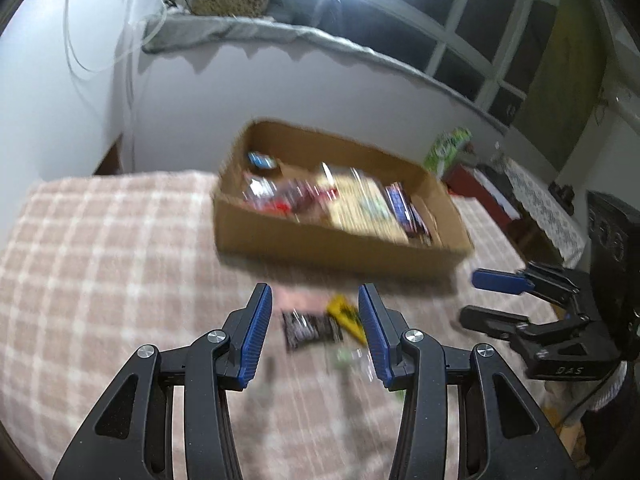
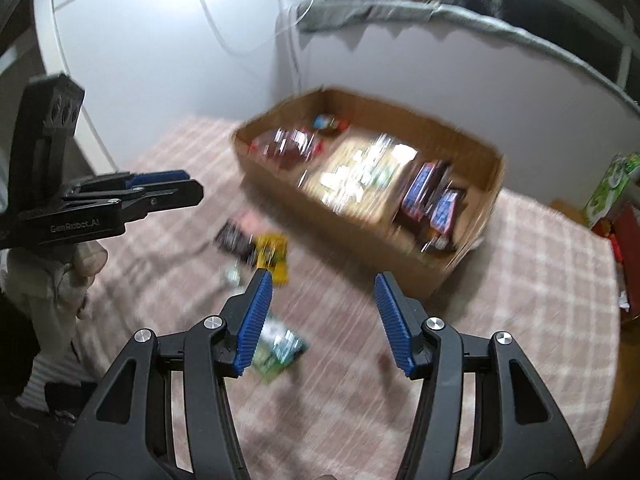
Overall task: Organize snacks
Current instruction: 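Move both tools back to the loose candies on the table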
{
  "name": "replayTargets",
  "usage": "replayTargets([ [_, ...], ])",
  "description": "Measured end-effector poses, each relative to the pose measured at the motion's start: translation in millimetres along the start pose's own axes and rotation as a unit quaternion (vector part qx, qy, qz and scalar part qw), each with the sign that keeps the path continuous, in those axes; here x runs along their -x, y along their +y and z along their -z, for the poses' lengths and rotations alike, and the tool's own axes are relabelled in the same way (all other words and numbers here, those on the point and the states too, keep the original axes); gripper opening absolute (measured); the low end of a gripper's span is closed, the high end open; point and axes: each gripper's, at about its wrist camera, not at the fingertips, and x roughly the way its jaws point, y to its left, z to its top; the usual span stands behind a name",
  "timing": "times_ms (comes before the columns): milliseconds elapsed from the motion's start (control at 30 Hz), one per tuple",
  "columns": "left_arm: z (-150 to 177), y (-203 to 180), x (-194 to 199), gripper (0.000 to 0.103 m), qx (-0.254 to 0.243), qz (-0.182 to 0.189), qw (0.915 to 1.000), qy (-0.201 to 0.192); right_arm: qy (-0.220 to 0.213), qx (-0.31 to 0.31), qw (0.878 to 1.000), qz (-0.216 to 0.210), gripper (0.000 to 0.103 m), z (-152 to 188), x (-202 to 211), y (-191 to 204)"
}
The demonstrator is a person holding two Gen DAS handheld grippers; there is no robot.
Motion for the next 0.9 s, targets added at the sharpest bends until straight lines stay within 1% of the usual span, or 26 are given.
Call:
replayTargets([
  [167, 18, -12, -4, 0.044, -0.013, 0.012, 0.9996, 0.023, 0.045, 0.025, 0.998, -0.027, 0.056, 17, -20, 7],
  [267, 24, -17, -8, 0.044, -0.022, 0.013, 0.9991, 0.034, 0.062, 0.037, 0.996, -0.045, 0.05, 19, -27, 9],
  [400, 27, -18, -20, 0.044, -0.02, 0.007, 0.9986, 0.048, 0.076, 0.059, 0.994, -0.056, 0.05, 20, -34, 14],
  [500, 29, -23, -27, 0.043, -0.033, 0.004, 0.9978, 0.057, 0.086, 0.073, 0.992, -0.056, 0.049, 20, -42, 20],
  [567, 31, -26, -32, 0.041, -0.041, 0.003, 0.9972, 0.063, 0.092, 0.077, 0.991, -0.056, 0.041, 21, -47, 22],
  [600, 32, -27, -35, 0.041, -0.045, 0.001, 0.9967, 0.068, 0.094, 0.077, 0.991, -0.058, 0.04, 21, -49, 22],
  [667, 32, -26, -39, 0.041, -0.048, -0.004, 0.9962, 0.072, 0.093, 0.072, 0.991, -0.063, 0.04, 20, -50, 21],
  [800, 33, -25, -45, 0.041, -0.051, -0.01, 0.9956, 0.077, 0.092, 0.071, 0.992, -0.059, 0.04, 19, -51, 18],
  [900, 33, -29, -47, 0.041, -0.068, -0.018, 0.9944, 0.079, 0.09, 0.071, 0.992, -0.044, 0.04, 18, -51, 14],
])
